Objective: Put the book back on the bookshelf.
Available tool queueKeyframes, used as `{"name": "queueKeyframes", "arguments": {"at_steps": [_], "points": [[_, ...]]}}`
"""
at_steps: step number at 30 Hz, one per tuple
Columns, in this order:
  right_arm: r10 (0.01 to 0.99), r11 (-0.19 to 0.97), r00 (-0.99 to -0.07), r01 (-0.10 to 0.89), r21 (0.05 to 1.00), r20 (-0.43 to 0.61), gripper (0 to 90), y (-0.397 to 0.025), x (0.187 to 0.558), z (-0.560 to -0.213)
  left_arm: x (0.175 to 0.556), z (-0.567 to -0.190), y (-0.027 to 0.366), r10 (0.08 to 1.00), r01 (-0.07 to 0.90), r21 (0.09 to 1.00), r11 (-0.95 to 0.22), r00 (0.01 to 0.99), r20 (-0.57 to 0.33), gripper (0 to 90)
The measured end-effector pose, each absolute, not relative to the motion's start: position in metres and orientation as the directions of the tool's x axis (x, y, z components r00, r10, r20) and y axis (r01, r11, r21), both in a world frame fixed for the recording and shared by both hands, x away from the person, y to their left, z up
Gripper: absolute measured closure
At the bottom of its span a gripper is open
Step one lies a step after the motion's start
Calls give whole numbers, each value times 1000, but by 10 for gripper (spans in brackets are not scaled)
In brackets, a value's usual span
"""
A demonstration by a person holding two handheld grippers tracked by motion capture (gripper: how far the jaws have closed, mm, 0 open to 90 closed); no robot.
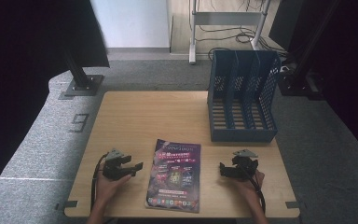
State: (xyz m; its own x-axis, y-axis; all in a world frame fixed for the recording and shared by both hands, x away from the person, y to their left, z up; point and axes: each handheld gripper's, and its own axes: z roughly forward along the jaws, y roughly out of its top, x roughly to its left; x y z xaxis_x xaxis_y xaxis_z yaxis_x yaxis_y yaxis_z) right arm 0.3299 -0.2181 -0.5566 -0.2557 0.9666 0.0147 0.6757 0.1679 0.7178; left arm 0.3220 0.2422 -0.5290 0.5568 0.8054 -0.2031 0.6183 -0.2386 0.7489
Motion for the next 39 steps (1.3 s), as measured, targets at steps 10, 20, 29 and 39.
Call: {"name": "queueKeyframes", "arguments": {"at_steps": [10,20,29,39], "points": [[976,141,-216,684,716,14,5,-217,327,-556,319,-529,238,751,613,757,-226,604,-266,305],[966,168,-260,671,722,17,31,-221,322,-556,319,-524,226,768,595,746,-300,614,-181,303],[970,157,-244,669,727,15,60,-220,320,-556,319,-528,221,792,615,725,-309,589,-162,306],[965,129,-256,651,748,57,140,-215,313,-542,313,-520,211,770,590,739,-325,619,-156,305]]}}
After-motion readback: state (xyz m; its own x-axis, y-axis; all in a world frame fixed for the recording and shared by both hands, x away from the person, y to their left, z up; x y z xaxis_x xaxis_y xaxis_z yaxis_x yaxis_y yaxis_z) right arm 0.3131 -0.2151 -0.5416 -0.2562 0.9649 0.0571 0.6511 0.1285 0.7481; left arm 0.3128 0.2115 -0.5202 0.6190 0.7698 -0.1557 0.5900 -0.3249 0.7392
